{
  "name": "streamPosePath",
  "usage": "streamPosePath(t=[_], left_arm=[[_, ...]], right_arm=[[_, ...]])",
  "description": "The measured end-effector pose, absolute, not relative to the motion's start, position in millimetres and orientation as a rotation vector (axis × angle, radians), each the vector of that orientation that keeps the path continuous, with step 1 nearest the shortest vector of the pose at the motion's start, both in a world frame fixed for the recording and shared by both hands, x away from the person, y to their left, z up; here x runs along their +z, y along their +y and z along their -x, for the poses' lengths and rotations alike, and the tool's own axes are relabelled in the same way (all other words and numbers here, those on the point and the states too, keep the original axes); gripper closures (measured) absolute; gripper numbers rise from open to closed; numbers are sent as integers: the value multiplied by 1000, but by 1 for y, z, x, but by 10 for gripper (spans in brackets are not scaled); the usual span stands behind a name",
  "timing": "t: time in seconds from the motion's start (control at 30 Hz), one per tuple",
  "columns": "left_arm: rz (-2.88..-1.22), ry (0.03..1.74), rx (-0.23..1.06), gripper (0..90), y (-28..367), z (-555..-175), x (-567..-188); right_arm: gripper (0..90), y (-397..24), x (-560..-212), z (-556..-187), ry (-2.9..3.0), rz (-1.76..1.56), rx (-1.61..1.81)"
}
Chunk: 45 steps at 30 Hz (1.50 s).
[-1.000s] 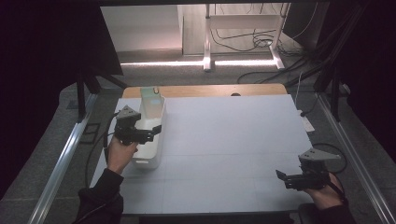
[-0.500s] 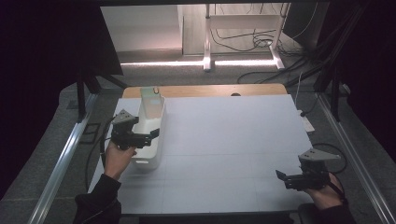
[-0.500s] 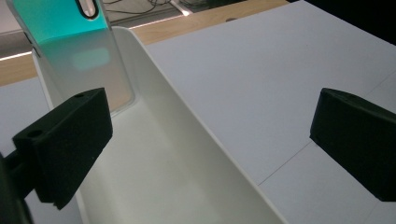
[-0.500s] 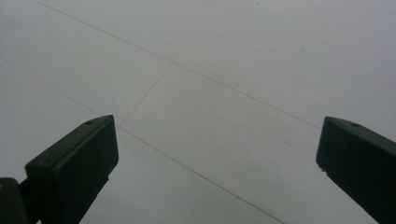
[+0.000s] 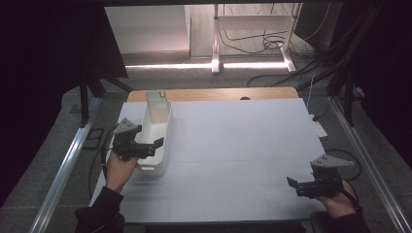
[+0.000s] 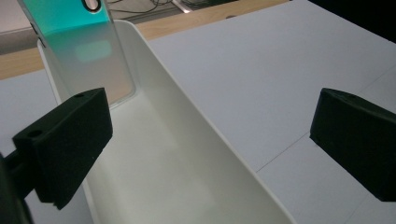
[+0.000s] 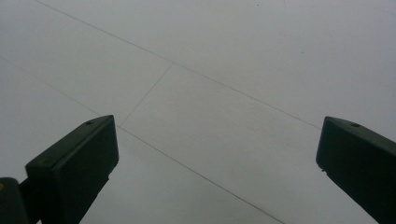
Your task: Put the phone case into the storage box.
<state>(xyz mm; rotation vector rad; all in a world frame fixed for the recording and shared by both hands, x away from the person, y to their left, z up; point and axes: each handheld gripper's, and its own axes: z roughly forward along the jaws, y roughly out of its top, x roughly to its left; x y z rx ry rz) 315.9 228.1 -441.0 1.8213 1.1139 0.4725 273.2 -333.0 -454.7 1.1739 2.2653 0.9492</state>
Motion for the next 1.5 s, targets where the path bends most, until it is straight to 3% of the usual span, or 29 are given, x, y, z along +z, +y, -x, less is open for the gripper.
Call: streamPosePath(t=[1.5], left_arm=[[-1836,1102,493,0,235,-269,-445]], right_arm=[[0,-333,-455,-273,2264,-1175,951]])
